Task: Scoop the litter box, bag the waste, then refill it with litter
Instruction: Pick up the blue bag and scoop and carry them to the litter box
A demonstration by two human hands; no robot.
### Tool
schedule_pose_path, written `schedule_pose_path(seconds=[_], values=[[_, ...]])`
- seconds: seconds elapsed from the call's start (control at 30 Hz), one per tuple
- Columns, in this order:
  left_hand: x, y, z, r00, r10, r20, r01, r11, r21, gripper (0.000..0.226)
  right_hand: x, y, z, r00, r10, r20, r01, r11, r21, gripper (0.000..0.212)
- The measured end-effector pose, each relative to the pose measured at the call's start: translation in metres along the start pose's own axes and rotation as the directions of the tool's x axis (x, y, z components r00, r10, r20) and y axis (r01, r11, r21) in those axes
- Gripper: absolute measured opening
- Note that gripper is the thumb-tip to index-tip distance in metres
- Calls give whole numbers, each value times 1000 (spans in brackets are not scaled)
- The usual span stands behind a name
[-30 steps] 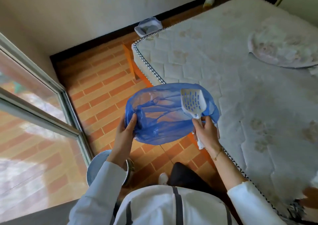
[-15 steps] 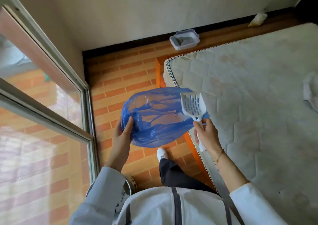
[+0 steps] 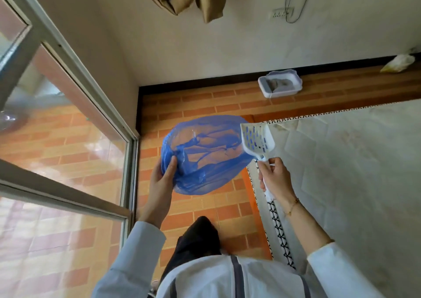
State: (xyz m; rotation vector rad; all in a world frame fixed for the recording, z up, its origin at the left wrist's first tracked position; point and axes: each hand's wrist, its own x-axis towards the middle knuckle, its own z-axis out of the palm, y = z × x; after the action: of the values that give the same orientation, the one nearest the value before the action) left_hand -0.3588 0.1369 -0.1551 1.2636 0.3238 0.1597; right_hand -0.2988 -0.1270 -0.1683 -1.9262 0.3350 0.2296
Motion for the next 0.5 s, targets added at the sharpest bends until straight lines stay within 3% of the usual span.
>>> schedule_pose_path(seconds=[0.3,0.5], values=[[157,13,11,1000,-10,-4,10,1000,4,27,141,-52,41,1000,-12,-21,12,1000,-8,15],[299,42,25,996,6,88,-10,999,47,36,257,-111,71,999,-11,-51,13,999,31,15]])
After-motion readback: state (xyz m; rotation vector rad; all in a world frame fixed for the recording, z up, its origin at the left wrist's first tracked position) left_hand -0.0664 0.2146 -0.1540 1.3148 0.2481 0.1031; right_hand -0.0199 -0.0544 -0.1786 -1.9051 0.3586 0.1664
